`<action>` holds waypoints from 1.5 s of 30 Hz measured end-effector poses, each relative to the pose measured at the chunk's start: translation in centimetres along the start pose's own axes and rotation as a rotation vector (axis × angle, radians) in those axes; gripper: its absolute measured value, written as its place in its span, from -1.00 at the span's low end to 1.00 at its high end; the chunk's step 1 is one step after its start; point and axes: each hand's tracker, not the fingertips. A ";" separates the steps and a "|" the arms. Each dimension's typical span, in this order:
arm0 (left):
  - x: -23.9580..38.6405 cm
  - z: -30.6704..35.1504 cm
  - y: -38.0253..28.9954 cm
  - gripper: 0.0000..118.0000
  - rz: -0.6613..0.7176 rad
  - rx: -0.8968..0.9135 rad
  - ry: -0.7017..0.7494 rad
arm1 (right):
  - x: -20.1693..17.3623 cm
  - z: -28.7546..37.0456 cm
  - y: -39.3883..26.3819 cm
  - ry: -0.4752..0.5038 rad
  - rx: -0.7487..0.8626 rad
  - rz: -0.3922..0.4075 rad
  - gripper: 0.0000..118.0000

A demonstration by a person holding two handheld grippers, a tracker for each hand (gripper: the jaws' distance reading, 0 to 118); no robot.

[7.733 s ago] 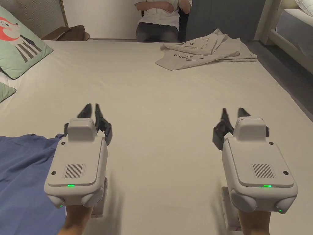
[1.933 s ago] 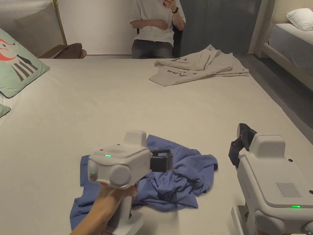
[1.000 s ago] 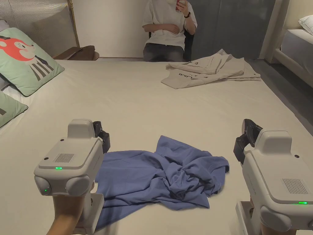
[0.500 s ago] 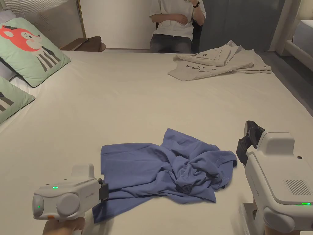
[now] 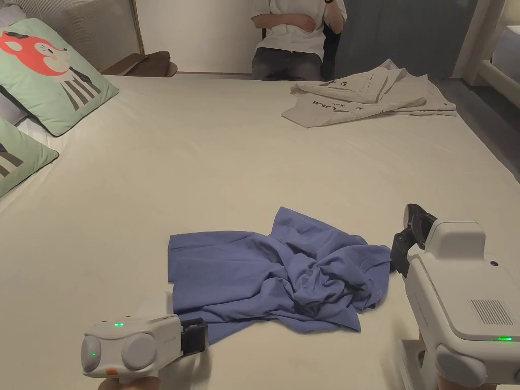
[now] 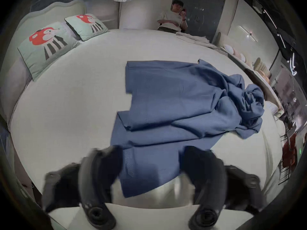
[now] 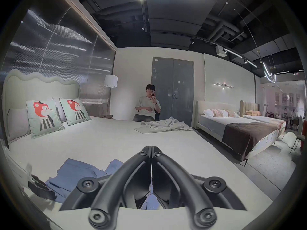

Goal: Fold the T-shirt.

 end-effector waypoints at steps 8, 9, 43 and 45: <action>1.8 -0.2 -0.6 -0.94 -0.075 0.034 0.059 | 1.0 -0.1 -0.4 -0.014 -0.012 -0.006 -1.00; 1.9 0.0 -0.4 -0.94 -0.071 0.038 0.045 | 1.0 -0.2 -0.4 -0.016 -0.014 -0.006 -1.00; 0.6 1.6 3.8 -0.98 0.002 0.117 -0.112 | 4.3 -20.3 -10.1 0.135 -0.797 -0.217 -0.81; 0.7 1.6 3.8 -0.98 0.006 0.120 -0.113 | 4.2 -19.9 -9.2 0.147 -0.766 -0.174 -0.87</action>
